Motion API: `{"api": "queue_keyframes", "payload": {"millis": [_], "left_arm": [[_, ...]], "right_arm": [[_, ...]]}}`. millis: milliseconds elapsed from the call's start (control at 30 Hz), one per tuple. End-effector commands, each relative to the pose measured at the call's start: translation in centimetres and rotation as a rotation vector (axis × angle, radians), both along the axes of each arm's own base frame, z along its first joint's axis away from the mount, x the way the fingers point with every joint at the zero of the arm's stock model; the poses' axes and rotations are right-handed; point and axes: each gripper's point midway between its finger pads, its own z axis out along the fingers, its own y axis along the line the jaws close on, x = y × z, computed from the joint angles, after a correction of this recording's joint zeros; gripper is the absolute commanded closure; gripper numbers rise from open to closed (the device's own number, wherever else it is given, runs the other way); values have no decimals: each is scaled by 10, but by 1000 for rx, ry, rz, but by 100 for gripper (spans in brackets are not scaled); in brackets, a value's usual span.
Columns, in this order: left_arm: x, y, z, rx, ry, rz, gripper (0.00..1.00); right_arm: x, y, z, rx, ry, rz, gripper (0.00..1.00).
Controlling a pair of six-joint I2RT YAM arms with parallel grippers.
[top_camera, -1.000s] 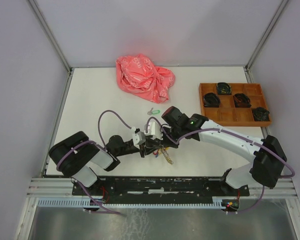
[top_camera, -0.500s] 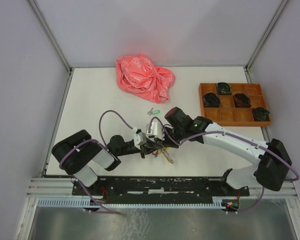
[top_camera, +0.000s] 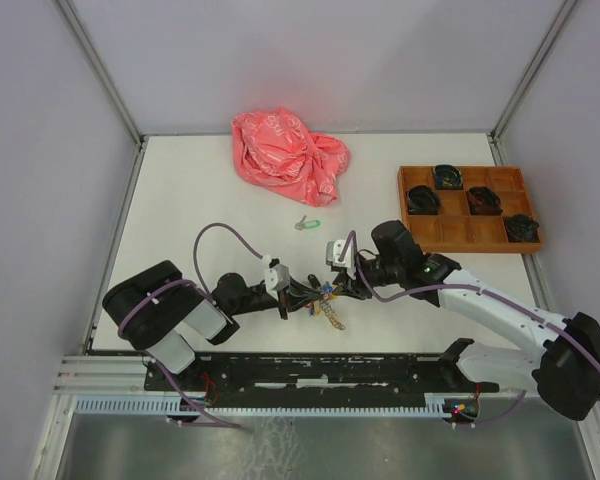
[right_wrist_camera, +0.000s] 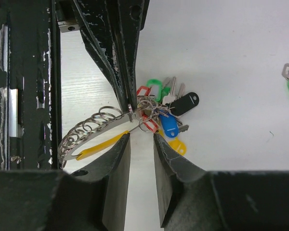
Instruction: Put the keys on the keyring
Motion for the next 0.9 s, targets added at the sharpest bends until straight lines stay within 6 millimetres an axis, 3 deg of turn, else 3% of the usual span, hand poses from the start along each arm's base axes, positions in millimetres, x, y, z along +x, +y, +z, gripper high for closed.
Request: {"api": "queue_keyframes", "payload": {"millis": [0, 333, 600, 733, 867], "left_arm": [[-2, 1, 59, -184, -144, -4, 97], [-5, 2, 68, -206, -153, -9, 97], [-6, 3, 72, -215, -156, -10, 97], [-6, 2, 72, -216, -154, -14, 97], [-6, 2, 71, -213, -152, -13, 97]], "right_arm": [[3, 21, 14, 125, -30, 58, 66], [6, 25, 1, 151, -26, 42, 66], [-1, 29, -4, 159, 17, 77, 73], [-2, 32, -3, 169, 29, 95, 82], [-4, 34, -1, 169, 41, 110, 99]]}}
